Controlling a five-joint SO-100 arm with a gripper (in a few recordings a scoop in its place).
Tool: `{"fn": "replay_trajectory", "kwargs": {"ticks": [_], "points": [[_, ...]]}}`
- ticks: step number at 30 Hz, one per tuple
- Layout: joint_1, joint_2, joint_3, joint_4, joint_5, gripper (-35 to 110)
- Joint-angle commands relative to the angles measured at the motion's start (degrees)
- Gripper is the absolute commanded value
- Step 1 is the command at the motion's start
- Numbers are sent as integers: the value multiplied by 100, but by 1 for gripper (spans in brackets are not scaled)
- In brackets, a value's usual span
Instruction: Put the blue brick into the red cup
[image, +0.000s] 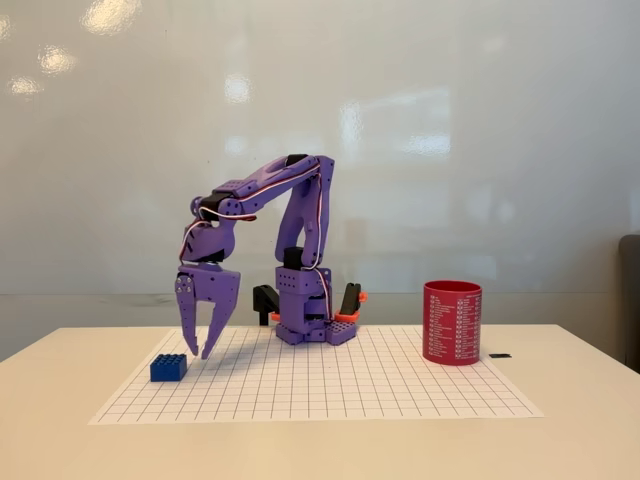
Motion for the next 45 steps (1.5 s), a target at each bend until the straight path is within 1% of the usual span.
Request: {"fn": "replay_trajectory", "kwargs": {"ticks": [1, 3, 4, 5, 6, 7, 10, 15, 17, 24, 25, 26, 28, 29, 34, 42, 45], "points": [[44, 114, 18, -62, -88, -1], [53, 114, 44, -141, -413, -1], [35, 123, 62, -176, -650, 7], [9, 132, 123, -176, -624, 36], [18, 149, 229, -229, -589, 56], [18, 158, 281, -246, -615, 59], [-18, 167, 404, -246, -598, 61], [97, 53, 536, -360, -343, 61], [132, -53, 633, -598, -316, 61], [176, -316, 677, -984, -492, 60], [176, -378, 677, -1090, -580, 56], [158, -466, 642, -1151, -712, 44], [167, -712, 413, -1037, -853, 6], [167, -835, 299, -949, -949, 0], [176, -984, 158, -844, -1143, 0], [229, -896, 193, -879, -1090, -1], [325, -721, -88, -853, -1134, -1]]}}
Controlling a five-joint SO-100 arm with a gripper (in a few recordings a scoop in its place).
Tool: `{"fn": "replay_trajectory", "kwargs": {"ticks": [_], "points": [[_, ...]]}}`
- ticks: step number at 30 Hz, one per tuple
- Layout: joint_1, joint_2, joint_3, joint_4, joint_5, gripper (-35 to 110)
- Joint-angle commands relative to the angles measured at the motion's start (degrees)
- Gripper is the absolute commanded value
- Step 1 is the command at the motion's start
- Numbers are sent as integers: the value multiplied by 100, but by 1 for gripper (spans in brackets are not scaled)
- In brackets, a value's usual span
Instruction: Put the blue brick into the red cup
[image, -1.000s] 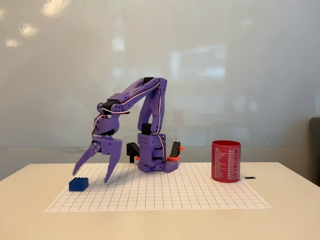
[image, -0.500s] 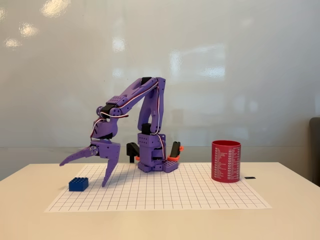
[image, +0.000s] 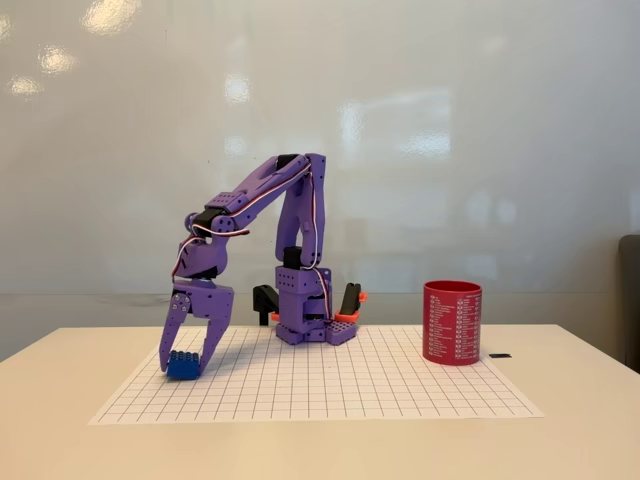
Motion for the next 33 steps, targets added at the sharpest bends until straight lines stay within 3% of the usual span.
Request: {"fn": "replay_trajectory", "kwargs": {"ticks": [1, 9, 15, 24, 33], "points": [[246, 149, -457, 79, 26, -1], [475, 633, -2953, 1459, -272, -1], [-255, 896, -3973, 1978, -650, -1], [-2698, 1230, -5106, 3287, -1055, -1], [-6434, 2127, -5203, 4649, -1230, -1]]}}
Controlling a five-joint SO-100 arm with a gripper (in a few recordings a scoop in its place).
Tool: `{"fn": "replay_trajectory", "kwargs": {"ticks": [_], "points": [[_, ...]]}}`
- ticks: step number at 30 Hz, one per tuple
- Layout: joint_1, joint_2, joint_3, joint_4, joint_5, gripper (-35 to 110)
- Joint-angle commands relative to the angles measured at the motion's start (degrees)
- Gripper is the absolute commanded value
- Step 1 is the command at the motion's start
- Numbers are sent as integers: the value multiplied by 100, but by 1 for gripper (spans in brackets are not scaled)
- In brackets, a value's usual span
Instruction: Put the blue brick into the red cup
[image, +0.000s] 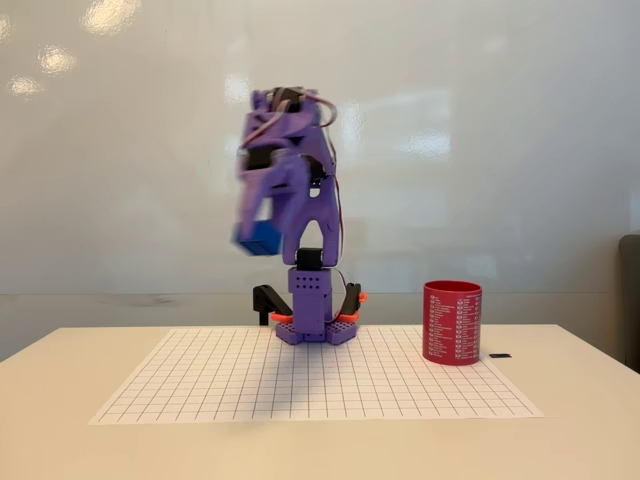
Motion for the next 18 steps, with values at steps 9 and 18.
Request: {"fn": "replay_trajectory", "kwargs": {"ticks": [9, 18], "points": [[-4614, 1714, 738, 835, 387, -1], [-5678, 2856, 2821, 325, 580, -1]]}}
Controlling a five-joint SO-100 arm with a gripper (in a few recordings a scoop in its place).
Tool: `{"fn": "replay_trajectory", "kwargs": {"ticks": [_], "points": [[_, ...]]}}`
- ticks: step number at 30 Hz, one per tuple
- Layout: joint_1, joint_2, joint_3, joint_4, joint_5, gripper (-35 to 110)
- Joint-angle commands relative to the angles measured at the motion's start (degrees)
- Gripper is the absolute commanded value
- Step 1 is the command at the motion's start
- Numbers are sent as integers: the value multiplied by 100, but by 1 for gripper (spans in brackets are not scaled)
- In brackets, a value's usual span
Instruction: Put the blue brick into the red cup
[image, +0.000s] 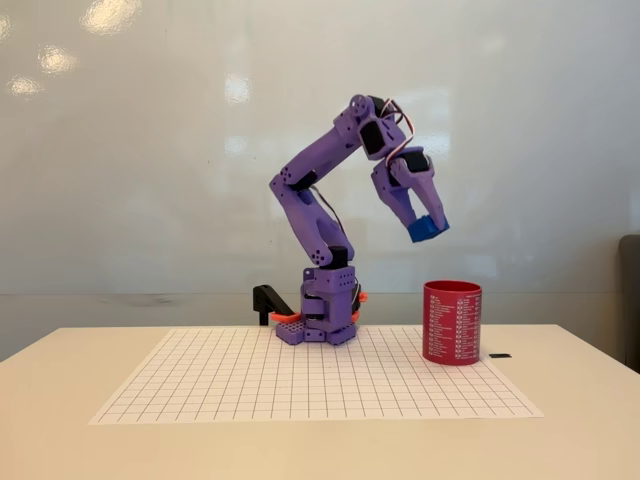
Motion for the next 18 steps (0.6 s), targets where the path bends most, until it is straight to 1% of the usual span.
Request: {"fn": "replay_trajectory", "kwargs": {"ticks": [1, 6, 15, 18], "points": [[-185, 536, 773, -334, 167, -1], [-615, 633, 1424, -703, 360, -1], [-1898, 62, 1371, -940, 396, -1], [-2083, -255, 1310, -1134, 334, -1]]}}
